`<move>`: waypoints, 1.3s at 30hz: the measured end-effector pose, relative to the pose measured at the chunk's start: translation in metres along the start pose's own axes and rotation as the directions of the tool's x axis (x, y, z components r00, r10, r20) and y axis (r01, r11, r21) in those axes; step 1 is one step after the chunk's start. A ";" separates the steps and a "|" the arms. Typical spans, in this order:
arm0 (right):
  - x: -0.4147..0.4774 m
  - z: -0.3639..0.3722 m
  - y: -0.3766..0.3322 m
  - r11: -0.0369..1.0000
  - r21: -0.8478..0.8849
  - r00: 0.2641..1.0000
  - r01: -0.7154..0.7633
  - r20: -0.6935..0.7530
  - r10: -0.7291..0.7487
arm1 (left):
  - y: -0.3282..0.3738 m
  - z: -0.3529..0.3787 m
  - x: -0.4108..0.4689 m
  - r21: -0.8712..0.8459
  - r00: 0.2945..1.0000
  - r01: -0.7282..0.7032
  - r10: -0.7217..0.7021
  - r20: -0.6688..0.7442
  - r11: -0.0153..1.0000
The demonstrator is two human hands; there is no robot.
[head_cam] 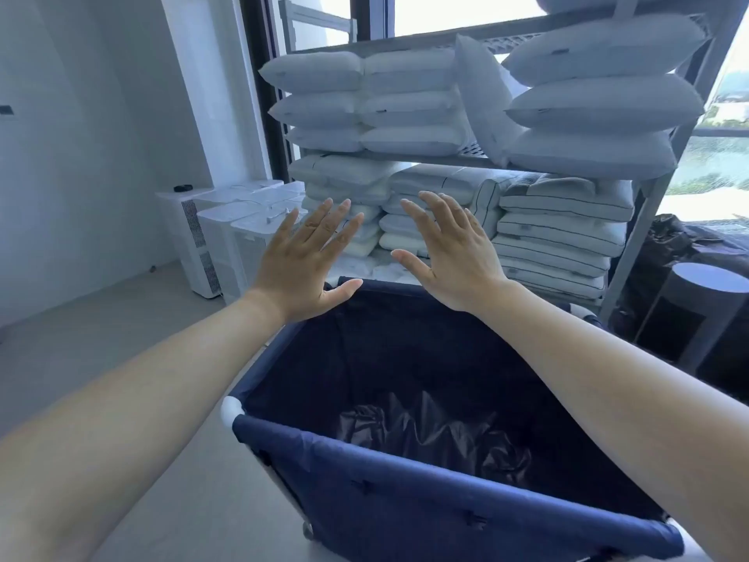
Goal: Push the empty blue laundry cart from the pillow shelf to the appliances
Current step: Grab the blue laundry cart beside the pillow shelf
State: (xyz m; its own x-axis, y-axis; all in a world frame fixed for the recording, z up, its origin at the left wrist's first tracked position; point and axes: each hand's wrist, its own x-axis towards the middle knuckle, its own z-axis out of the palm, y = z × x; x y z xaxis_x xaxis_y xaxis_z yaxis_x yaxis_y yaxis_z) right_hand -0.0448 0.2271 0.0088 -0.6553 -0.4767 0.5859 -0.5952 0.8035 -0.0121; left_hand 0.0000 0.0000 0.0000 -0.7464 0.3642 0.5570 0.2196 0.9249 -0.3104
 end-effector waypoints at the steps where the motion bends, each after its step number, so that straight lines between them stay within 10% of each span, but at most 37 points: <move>1: 0.000 0.000 -0.001 1.000 -0.002 1.000 0.005 -0.005 -0.005 | 0.000 -0.001 0.000 0.007 1.000 -0.006 0.006 0.013 1.000; 39: -0.022 0.034 -0.012 0.997 0.078 1.000 -0.002 0.012 0.001 | -0.003 0.030 -0.018 -0.058 0.999 0.000 0.003 0.053 0.998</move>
State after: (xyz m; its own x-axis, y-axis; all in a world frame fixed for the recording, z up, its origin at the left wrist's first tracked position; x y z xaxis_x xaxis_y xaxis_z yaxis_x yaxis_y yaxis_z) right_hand -0.0393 0.2162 -0.0310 -0.6618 -0.4798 0.5760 -0.6280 0.7745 -0.0764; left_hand -0.0064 -0.0128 -0.0325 -0.7777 0.3608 0.5147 0.2557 0.9296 -0.2653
